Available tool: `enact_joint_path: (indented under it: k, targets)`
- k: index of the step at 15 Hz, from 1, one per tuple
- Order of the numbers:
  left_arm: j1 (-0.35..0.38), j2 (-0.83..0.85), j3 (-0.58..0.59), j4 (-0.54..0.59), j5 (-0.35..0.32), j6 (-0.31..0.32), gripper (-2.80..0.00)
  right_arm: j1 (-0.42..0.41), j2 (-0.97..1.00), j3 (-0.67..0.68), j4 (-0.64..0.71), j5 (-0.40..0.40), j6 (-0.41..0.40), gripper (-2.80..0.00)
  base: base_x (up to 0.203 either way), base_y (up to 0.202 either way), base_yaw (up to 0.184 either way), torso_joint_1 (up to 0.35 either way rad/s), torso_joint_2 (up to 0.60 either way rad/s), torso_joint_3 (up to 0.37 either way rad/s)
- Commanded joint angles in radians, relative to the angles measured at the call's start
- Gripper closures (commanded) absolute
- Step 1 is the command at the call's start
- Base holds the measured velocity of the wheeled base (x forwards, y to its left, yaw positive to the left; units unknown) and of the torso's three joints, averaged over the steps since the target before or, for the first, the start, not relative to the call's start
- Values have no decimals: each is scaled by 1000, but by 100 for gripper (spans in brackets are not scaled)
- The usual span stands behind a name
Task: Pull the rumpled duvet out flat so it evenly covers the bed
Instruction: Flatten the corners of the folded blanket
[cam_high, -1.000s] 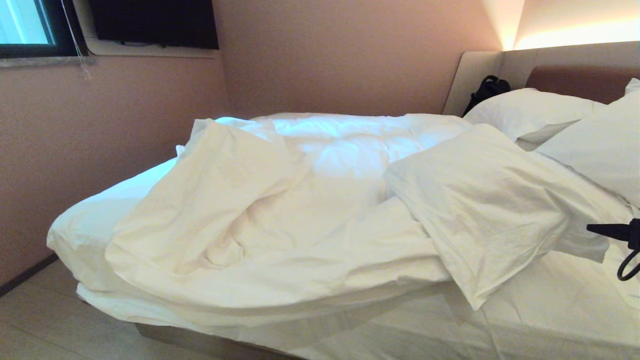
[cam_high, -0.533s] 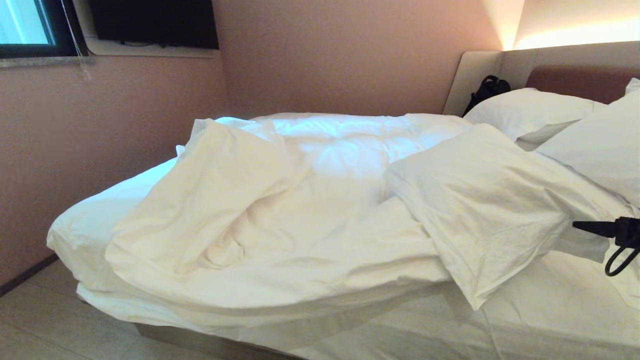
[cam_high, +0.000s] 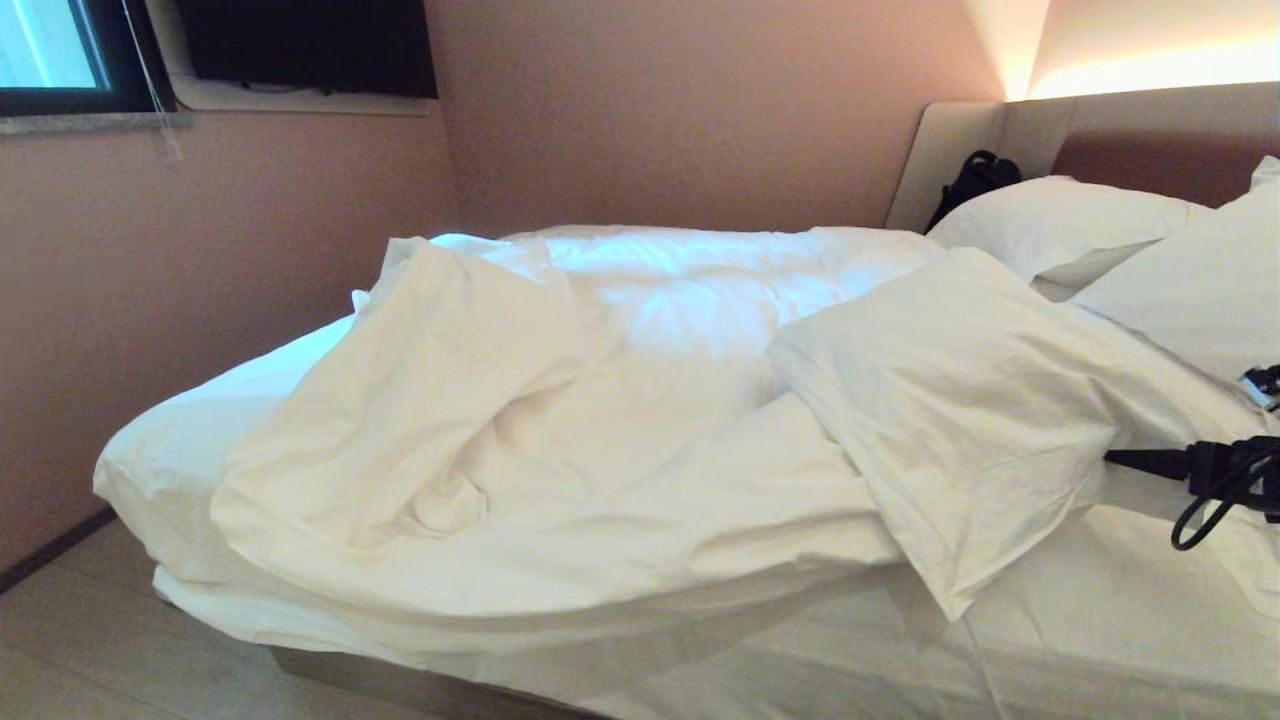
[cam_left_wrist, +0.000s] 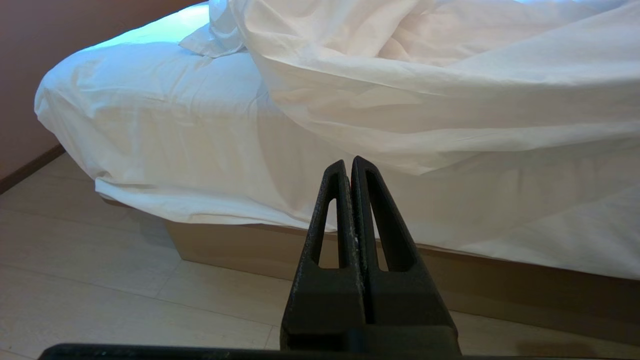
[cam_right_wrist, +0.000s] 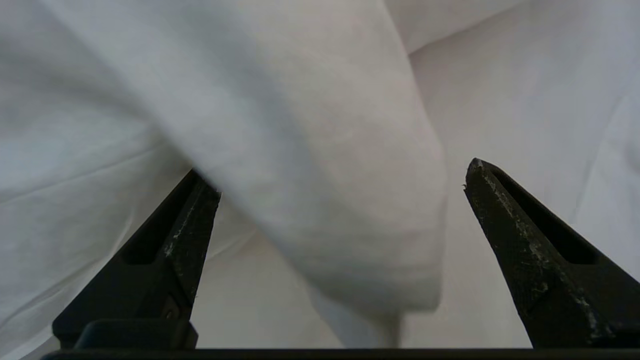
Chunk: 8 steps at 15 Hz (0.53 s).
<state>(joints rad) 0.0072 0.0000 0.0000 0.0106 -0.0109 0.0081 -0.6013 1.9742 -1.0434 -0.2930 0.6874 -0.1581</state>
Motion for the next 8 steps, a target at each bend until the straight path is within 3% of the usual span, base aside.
enact_joint_path:
  k: [1,8]
  targets:
    - [0,0,0,0,0,0,0,2,33,-2,-32,5,1,-280,0,0,0,0,0,0]
    - [0,0,0,0,0,0,0,3,25,20,-40,9,32,-280,0,0,0,0,0,0]
